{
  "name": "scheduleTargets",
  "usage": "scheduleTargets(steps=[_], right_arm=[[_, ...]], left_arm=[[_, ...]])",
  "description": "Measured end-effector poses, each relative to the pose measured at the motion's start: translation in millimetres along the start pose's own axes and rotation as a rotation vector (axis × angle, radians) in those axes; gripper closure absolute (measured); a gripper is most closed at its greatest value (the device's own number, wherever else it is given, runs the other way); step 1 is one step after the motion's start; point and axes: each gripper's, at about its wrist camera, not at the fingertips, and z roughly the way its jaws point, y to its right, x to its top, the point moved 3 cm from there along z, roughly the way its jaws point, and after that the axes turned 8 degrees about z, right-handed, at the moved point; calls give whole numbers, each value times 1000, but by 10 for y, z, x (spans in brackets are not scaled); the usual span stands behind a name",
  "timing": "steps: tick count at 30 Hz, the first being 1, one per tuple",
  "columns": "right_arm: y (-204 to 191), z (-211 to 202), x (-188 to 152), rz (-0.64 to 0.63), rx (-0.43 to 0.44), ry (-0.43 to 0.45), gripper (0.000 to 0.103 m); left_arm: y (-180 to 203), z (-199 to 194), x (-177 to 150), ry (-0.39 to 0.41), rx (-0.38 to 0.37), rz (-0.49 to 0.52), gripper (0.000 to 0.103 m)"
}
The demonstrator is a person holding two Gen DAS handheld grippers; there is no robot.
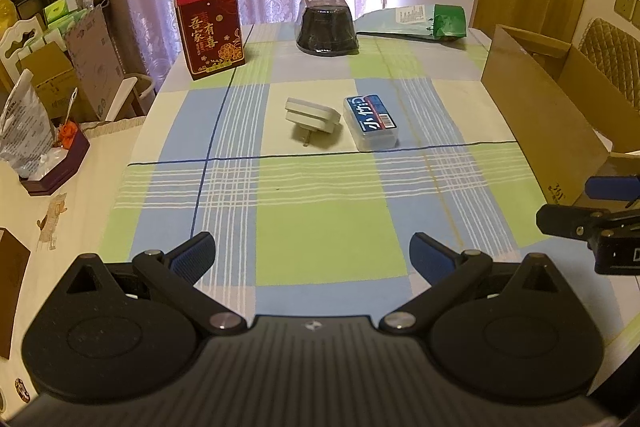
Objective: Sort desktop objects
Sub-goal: 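Move both open tools back over the plug adapter and floss box, then grasp the white plug adapter with the left tool while the right tool grasps the blue floss box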
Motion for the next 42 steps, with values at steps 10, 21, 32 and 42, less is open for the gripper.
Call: scheduleTargets(steps=[10, 21, 32, 42], right_arm=[[-25, 296, 96, 3, 8, -18, 19], [18, 842, 295, 10, 22, -21, 19], [2, 1506, 495, 8, 45, 8, 19], [-24, 2055, 626, -22, 60, 30, 19]], left_arm=[[-113, 209, 125, 5, -9, 26, 1], [-274, 686, 431, 52, -35, 105, 2], [-313, 1342, 803, 102, -48, 263, 2], [-414, 1760, 1014, 107, -95, 299, 7]])
